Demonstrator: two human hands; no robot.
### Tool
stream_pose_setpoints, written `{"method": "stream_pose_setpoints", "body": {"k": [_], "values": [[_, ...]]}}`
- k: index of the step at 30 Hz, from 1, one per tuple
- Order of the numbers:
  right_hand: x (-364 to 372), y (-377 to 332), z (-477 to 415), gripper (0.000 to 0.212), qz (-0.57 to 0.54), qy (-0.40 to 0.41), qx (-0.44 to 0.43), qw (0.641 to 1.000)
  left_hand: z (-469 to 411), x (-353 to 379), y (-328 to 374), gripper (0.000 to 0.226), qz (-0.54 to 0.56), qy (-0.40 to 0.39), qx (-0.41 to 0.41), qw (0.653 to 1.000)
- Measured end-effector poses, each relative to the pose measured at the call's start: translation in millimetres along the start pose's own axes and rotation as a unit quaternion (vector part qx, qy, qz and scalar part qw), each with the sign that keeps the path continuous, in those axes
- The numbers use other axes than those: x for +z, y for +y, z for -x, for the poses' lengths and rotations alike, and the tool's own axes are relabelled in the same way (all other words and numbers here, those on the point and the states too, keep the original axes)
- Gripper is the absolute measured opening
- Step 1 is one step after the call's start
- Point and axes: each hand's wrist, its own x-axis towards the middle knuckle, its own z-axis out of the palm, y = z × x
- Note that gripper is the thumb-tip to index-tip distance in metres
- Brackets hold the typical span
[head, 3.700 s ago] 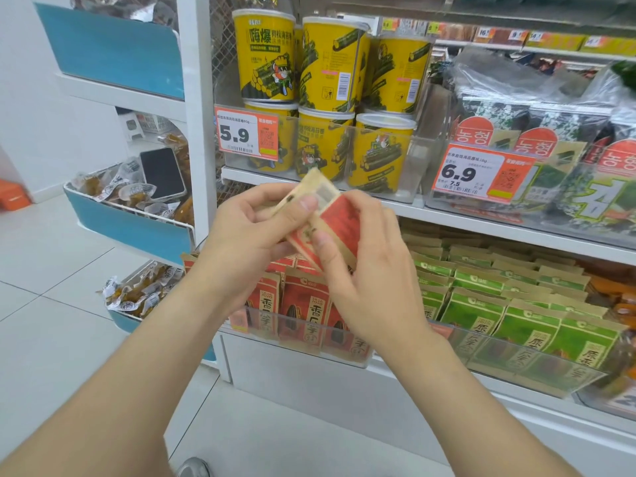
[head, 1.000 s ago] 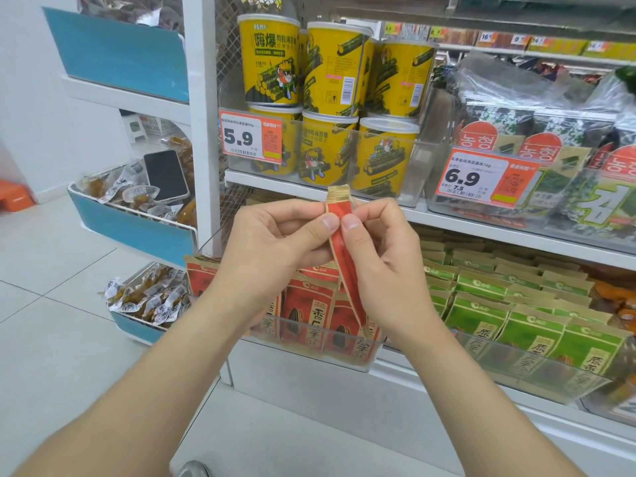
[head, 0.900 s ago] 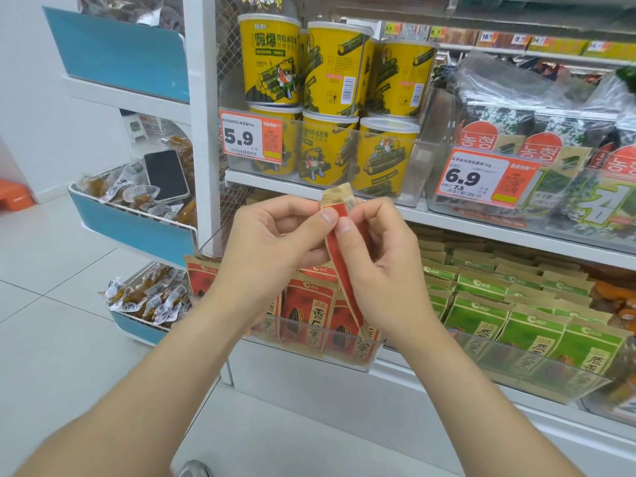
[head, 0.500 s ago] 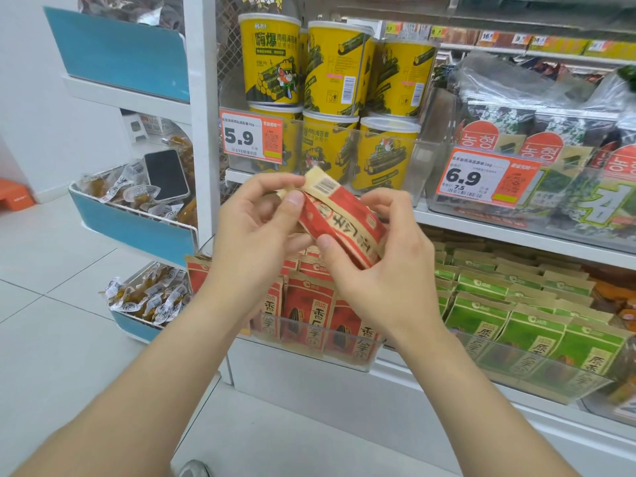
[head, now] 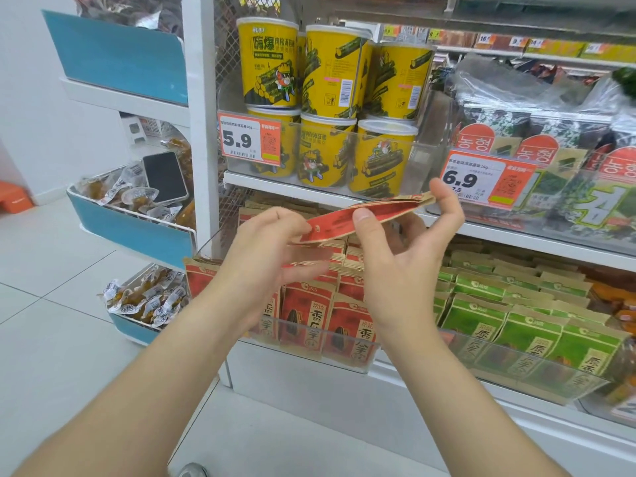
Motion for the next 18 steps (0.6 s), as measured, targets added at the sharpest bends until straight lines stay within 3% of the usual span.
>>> {"method": "stream_pose_setpoints", "body": {"k": [2,6,11,15,18], "values": [[-1.1,5.6,-1.6,0.078,0.07,-0.009,-0.034,0.997,0.5,-3.2,-3.2,0.012,-0.147,-0.002,0.029,0.989],[-5.7,12.4,-3.0,0.085,0.121,-0.021,-0.029,0.992,3.3,-4.0,-4.0,0.028,-0.266,-0.048,0.133,0.954],[-5.4,21.2,-3.3,0.039,0.152,-0.082,0.042,0.984,6.1,-8.5,-6.9,0.029,-0.337,-0.115,0.26,0.898],[-3.1,26.7,-1.5,0.036,0.179,-0.122,0.062,0.974,6.6,-8.7,-14.2,0.032,-0.425,-0.107,0.286,0.852],[-1.6,25.8,-0.9,0.036,0.194,-0.133,0.045,0.971,6.3,-8.9,-13.7,0.033,-0.426,-0.096,0.28,0.855]]}}
